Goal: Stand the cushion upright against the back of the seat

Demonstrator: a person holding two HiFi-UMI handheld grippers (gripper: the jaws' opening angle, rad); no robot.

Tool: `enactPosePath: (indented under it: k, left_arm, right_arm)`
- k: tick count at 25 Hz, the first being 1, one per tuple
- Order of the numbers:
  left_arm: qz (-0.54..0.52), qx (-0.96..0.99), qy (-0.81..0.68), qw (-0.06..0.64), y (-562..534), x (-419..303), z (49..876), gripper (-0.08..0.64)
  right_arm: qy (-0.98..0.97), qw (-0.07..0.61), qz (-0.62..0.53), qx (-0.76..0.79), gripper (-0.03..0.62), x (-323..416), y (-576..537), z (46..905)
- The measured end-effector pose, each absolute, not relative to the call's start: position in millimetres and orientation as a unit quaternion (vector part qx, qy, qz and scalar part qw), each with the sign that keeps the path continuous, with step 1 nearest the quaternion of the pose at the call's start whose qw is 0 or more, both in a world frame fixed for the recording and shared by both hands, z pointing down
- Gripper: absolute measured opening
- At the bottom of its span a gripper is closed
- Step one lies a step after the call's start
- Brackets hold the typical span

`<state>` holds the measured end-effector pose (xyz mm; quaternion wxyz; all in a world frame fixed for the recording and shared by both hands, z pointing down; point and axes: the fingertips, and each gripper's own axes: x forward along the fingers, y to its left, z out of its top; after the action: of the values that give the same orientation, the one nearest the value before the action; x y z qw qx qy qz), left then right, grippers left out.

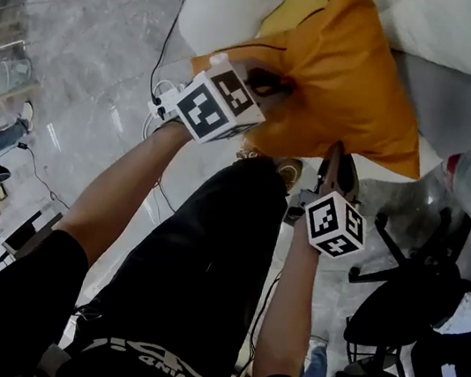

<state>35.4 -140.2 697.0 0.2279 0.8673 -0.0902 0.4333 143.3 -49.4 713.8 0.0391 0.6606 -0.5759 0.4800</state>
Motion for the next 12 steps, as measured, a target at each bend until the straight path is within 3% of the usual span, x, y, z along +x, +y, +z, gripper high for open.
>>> enactPosePath:
  k: [12]
  left_arm:
    - [0.307, 0.924, -0.215, 0.071, -272, 97, 613, 0.018]
  right_arm:
    - [-0.673, 0.084, 0.277, 0.680, 0.031, 229, -218, 601]
